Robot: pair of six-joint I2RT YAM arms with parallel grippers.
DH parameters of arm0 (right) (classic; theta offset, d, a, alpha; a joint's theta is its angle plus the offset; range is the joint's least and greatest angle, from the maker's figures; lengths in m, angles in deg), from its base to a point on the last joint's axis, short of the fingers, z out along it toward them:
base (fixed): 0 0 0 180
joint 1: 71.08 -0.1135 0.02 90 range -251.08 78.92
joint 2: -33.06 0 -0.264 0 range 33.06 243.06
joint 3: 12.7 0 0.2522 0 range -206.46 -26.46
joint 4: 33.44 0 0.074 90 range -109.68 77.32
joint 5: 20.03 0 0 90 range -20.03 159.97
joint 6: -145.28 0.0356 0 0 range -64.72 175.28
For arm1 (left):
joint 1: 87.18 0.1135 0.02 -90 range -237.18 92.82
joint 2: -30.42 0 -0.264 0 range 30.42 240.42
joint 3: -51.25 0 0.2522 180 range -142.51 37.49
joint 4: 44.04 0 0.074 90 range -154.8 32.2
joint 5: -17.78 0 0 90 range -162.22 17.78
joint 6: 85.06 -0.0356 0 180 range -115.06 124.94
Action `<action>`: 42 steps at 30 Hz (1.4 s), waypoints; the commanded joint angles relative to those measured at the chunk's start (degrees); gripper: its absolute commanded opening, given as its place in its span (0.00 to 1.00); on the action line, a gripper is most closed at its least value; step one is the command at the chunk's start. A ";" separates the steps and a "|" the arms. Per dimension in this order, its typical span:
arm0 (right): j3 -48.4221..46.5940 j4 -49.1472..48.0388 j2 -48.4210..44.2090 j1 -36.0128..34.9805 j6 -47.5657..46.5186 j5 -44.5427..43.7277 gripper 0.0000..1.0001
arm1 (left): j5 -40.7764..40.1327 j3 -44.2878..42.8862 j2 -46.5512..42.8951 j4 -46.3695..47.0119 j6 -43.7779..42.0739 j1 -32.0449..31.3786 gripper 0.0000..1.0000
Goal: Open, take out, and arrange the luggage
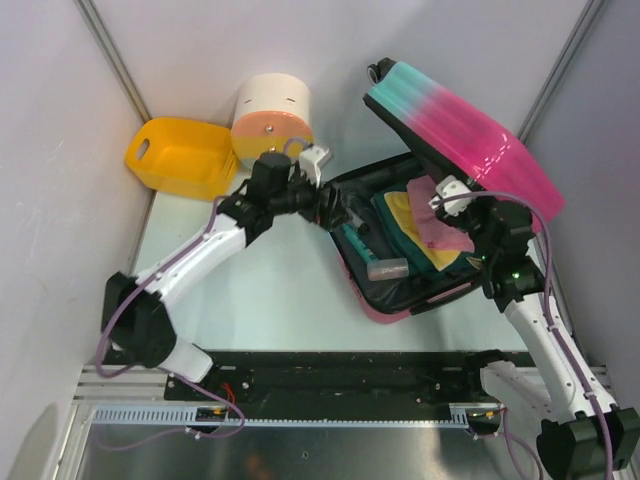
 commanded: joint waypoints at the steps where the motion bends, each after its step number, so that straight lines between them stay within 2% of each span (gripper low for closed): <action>1: -2.58 -3.26 -0.12 6.51 -0.12 7.24 0.68 | 7.27 11.01 -9.96 0.73 -21.93 -3.02 1.00; 4: -2.58 -3.44 0.32 7.93 -0.03 8.03 0.69 | 1.48 15.77 -10.51 1.17 -22.57 -6.36 0.99; 6: -2.58 -3.70 0.67 8.55 0.05 7.50 0.69 | -2.31 17.18 -7.79 1.17 -15.15 -6.82 0.95; 8: -2.50 -3.79 0.76 8.99 -0.12 7.42 0.70 | -2.42 19.36 -5.68 1.17 -11.41 -6.56 0.95; 9: -2.58 -3.88 0.67 9.08 -0.30 7.50 0.70 | -2.16 20.07 -5.24 1.61 -6.35 -6.55 0.95; 12: -2.58 -3.79 0.93 9.43 -0.65 7.33 0.70 | 1.97 21.92 -3.04 7.82 3.14 -6.55 0.98; 15: -2.58 -6.23 1.81 10.13 -1.35 6.98 0.71 | 3.03 21.93 -0.06 12.50 9.06 -6.64 0.99; 21: -2.58 -10.99 4.01 13.82 -2.32 8.02 0.71 | 2.15 14.90 8.29 18.39 10.66 -6.55 0.91; 22: -2.58 -11.26 4.45 16.69 -2.41 8.64 0.71 | 2.15 14.03 10.31 19.10 11.10 -6.55 0.90; 29: -2.67 -16.09 7.26 23.74 -3.02 11.72 0.73 | -0.39 7.26 16.73 21.83 11.80 -5.85 0.69; 31: -3.28 -18.11 8.22 25.59 -2.85 12.42 0.75 | -0.92 6.81 17.53 21.83 11.89 -5.07 0.66; 33: -4.07 -20.21 10.07 28.05 -1.88 13.12 0.77 | -1.97 6.98 17.97 21.74 11.80 -4.62 0.58; 42: -10.05 -28.30 19.46 35.26 1.55 13.39 0.79 | -2.60 8.74 17.45 20.51 10.75 -3.48 0.40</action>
